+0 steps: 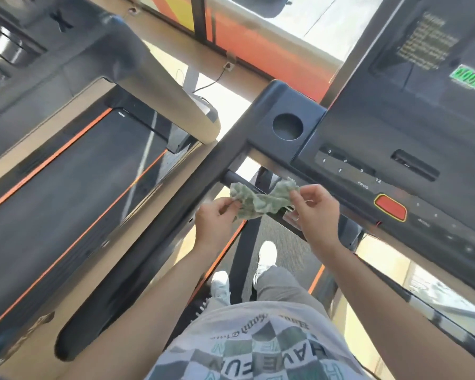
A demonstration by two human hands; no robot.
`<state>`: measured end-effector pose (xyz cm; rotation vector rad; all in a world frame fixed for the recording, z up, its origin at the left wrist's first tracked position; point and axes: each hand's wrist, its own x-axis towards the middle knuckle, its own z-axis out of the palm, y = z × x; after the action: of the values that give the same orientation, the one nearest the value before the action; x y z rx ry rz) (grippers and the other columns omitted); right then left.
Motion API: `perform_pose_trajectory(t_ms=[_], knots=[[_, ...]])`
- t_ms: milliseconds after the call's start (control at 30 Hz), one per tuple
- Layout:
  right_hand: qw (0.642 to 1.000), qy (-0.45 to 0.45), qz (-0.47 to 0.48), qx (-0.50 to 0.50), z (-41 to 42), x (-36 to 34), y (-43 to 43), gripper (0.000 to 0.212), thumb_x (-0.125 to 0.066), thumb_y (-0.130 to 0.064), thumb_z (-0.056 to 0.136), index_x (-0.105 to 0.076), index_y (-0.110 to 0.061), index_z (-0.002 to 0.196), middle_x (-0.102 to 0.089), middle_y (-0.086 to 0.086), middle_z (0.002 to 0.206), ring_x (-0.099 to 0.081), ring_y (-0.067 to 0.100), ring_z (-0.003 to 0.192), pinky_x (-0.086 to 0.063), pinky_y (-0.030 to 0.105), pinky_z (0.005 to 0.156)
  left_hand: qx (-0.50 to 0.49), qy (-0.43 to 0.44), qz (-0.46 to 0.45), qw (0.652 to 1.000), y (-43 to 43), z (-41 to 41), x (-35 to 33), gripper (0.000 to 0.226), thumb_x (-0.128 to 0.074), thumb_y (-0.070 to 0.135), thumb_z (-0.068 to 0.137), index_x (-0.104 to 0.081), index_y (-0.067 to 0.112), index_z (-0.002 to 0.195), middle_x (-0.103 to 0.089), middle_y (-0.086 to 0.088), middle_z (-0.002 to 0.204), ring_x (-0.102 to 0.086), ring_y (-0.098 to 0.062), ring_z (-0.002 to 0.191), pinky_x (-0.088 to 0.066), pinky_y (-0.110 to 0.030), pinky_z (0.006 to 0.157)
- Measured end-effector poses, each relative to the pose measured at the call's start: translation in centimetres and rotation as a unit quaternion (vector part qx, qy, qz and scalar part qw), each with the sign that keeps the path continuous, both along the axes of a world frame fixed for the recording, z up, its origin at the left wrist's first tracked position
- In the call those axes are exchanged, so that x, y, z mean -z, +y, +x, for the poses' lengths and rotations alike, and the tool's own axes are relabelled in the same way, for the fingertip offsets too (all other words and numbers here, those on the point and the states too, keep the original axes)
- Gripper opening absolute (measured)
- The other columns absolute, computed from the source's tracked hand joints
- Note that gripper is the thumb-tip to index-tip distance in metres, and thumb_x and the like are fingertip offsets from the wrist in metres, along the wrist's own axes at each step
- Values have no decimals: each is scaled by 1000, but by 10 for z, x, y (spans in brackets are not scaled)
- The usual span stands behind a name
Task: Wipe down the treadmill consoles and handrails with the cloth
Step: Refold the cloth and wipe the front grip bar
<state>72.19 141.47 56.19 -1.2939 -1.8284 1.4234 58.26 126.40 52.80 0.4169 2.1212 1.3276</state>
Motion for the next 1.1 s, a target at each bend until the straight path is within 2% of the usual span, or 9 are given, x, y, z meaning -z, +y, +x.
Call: perform_pose_trajectory(t_ms=[100, 200, 333, 433, 567, 700, 800, 967, 1100], knots=[[999, -8, 37, 30, -6, 0, 23, 9, -68, -13, 93, -64, -8, 87, -67, 4, 77, -63, 16, 58, -56, 29, 52, -45, -42, -4, 998, 14, -3, 4, 22, -67, 34, 96, -77, 18, 83, -70, -7, 74, -56, -14, 71, -48, -33, 72], [998, -12, 30, 54, -15, 7, 39, 8, -66, -14, 93, -62, -8, 88, -70, 7, 77, -64, 17, 59, -54, 28, 53, -82, -92, -27, 992, 23, 0, 14, 22, -65, 34, 94, -73, 22, 78, -69, 5, 78, -61, -16, 77, -57, -43, 78], [992, -117, 47, -10, -18, 26, 48, 8, -68, -18, 90, -63, -14, 86, -66, -3, 77, -65, 11, 68, -58, 37, 67, -91, -131, -115, 981, 24, 19, 21, 24, -59, 14, 97, -70, 30, 83, -66, 9, 78, -58, -21, 79, -47, -29, 68], [983, -166, 34, -72, -12, 38, 50, 9, -71, -24, 88, -63, -21, 87, -68, -5, 82, -68, 16, 76, -58, 41, 72, -129, -63, -111, 983, 16, 33, 20, 32, -53, -2, 95, -70, 22, 107, -67, 8, 105, -62, -16, 104, -47, -25, 85], [977, -148, 99, -119, -7, 34, 50, 21, -74, -21, 86, -64, -21, 104, -63, -10, 98, -62, 4, 88, -47, 11, 70, -85, 91, -17, 992, 20, 47, 16, 22, -65, 8, 91, -68, 21, 108, -62, 8, 108, -59, -8, 99, -53, -23, 81], [969, -86, 164, -163, -6, 36, 47, 37, -75, -16, 87, -61, -19, 121, -56, -4, 113, -62, 3, 94, -52, 13, 74, -47, 184, -20, 982, 40, 55, 22, 25, -78, 18, 84, -69, 22, 108, -53, 7, 106, -53, -12, 99, -50, -24, 81], [950, -116, 144, -252, -6, 48, 42, 21, -74, -13, 88, -69, -19, 107, -66, -5, 103, -65, 7, 92, -57, 26, 76, -46, 116, -19, 992, 52, 59, 28, 29, -80, 26, 85, -67, 23, 111, -51, 7, 110, -58, -14, 97, -55, -27, 79], [965, -102, 74, -229, -11, 57, 38, 20, -75, -6, 88, -63, -12, 103, -59, -2, 108, -67, 1, 94, -54, 13, 72, -103, 60, 10, 993, 60, 53, 31, 27, -80, 22, 86, -58, 28, 101, -53, 9, 109, -63, -12, 96, -57, -22, 76], [954, -106, 96, -263, -26, 61, 40, 11, -76, -11, 87, -69, -13, 95, -63, -4, 98, -67, 8, 88, -58, 24, 77, -180, 23, 30, 983, 66, 48, 30, 19, -76, 17, 90, -57, 23, 92, -55, 13, 100, -65, -12, 89, -55, -16, 70]])
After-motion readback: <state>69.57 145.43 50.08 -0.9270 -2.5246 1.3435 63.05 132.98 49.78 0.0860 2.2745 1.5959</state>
